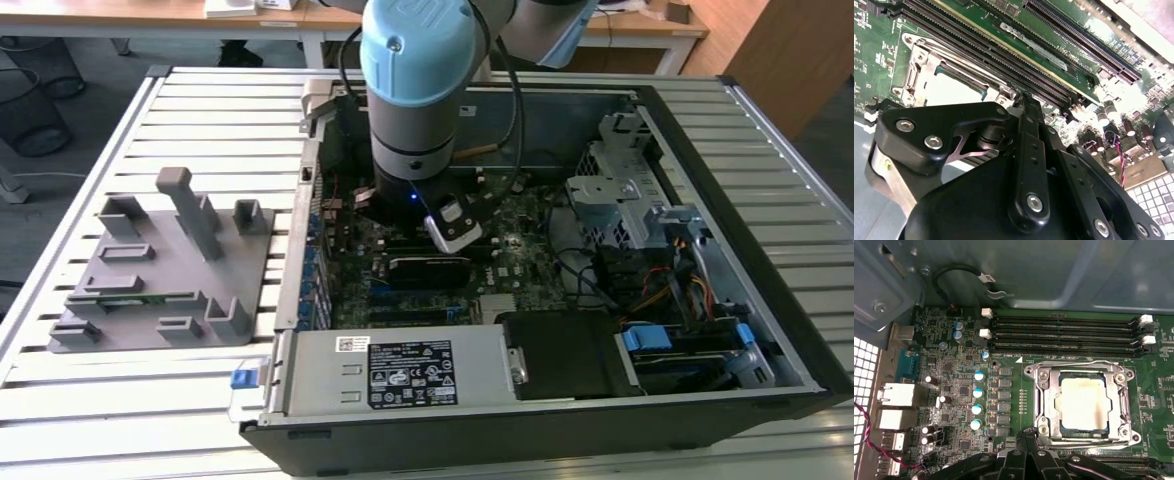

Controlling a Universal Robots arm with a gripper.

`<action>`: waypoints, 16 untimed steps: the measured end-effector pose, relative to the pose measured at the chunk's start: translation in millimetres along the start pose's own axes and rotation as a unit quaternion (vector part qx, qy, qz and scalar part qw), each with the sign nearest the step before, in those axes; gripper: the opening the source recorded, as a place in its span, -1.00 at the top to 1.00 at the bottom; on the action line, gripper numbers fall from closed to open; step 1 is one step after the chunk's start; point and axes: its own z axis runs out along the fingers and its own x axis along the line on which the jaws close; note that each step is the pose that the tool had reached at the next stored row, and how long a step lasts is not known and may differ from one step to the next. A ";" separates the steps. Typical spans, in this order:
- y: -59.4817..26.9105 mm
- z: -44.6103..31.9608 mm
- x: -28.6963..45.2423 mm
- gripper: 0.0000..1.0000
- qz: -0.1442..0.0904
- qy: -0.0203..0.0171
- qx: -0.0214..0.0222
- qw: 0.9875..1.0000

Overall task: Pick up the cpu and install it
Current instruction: 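Install the second cpu locking lever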

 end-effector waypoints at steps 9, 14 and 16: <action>2.7 -10.4 -0.2 0.79 0.000 0.000 0.000 1.000; 3.8 -14.7 -0.2 0.79 0.000 0.000 0.000 1.000; 4.2 -16.6 -0.3 0.79 0.000 0.000 0.000 1.000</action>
